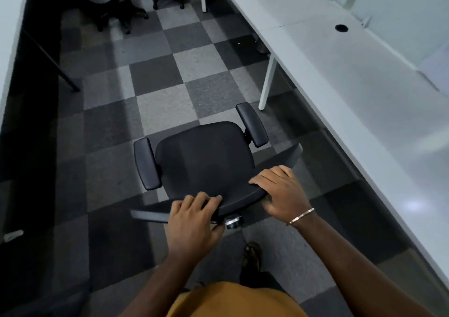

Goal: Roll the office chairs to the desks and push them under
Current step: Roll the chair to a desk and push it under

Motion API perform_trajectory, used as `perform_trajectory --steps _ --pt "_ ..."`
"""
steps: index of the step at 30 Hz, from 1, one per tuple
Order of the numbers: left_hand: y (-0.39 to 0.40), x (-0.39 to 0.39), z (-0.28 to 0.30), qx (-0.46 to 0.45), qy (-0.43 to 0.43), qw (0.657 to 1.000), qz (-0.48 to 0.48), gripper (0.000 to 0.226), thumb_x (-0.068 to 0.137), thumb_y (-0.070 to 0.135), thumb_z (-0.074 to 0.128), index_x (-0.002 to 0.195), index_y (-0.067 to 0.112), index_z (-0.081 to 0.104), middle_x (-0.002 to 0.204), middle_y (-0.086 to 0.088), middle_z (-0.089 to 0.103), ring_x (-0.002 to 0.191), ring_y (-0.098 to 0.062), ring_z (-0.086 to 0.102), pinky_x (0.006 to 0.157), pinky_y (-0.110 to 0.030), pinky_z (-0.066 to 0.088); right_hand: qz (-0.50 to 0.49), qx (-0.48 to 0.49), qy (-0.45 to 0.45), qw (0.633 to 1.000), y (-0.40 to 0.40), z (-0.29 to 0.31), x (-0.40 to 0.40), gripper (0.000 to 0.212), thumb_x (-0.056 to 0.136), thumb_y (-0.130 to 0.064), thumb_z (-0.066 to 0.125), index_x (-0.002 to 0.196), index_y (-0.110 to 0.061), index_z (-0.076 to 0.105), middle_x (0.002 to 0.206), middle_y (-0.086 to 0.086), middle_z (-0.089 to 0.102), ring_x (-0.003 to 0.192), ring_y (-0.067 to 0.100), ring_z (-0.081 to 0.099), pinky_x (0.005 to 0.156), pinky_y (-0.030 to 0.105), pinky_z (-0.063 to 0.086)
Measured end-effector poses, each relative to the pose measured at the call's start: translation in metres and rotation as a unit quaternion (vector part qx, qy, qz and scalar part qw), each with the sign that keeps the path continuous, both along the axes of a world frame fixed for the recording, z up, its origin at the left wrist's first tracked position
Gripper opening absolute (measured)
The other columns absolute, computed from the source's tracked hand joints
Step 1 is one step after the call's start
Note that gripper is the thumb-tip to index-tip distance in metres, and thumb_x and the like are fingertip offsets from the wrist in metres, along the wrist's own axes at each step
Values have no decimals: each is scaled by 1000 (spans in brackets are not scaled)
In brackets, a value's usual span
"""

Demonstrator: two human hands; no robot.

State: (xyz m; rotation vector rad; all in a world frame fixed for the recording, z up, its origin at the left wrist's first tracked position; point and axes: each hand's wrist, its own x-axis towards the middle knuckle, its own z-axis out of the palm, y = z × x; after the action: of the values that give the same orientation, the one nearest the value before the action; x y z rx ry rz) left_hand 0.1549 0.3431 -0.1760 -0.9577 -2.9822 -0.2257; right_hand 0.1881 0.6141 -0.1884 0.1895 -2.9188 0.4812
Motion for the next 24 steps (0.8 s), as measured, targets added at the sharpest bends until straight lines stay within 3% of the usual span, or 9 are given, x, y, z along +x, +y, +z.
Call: perform_trajectory --steps 5,12,19,24 --pt "-16 42 -3 45 20 992 -118 65 99 74 43 136 24 63 109 4 60 92 -20 57 76 -38 45 -88 19 -30 995 -19 3 66 55 59 -15 68 113 -26 70 107 -11 64 102 20 57 104 33 32" --pt "-44 98 -3 54 12 972 -228 60 104 66 39 133 20 64 111 2 63 92 -19 58 77 -37 45 -258 -17 -13 966 -80 2 163 54 58 -8 54 106 -26 72 105 -11 64 107 20 60 119 42 27" --pt "-67 125 -6 62 11 948 -311 52 103 64 44 126 23 65 103 5 60 84 -17 54 72 -36 43 -345 -14 -2 939 -129 1 238 51 58 -9 56 102 -29 73 99 -14 64 105 19 59 116 43 29" --pt "-70 145 -3 58 -12 947 -316 54 101 70 40 120 27 66 101 8 59 84 -15 52 73 -35 41 -365 3 10 931 -150 1 281 48 60 -12 56 101 -28 74 98 -14 66 102 19 61 111 39 31"
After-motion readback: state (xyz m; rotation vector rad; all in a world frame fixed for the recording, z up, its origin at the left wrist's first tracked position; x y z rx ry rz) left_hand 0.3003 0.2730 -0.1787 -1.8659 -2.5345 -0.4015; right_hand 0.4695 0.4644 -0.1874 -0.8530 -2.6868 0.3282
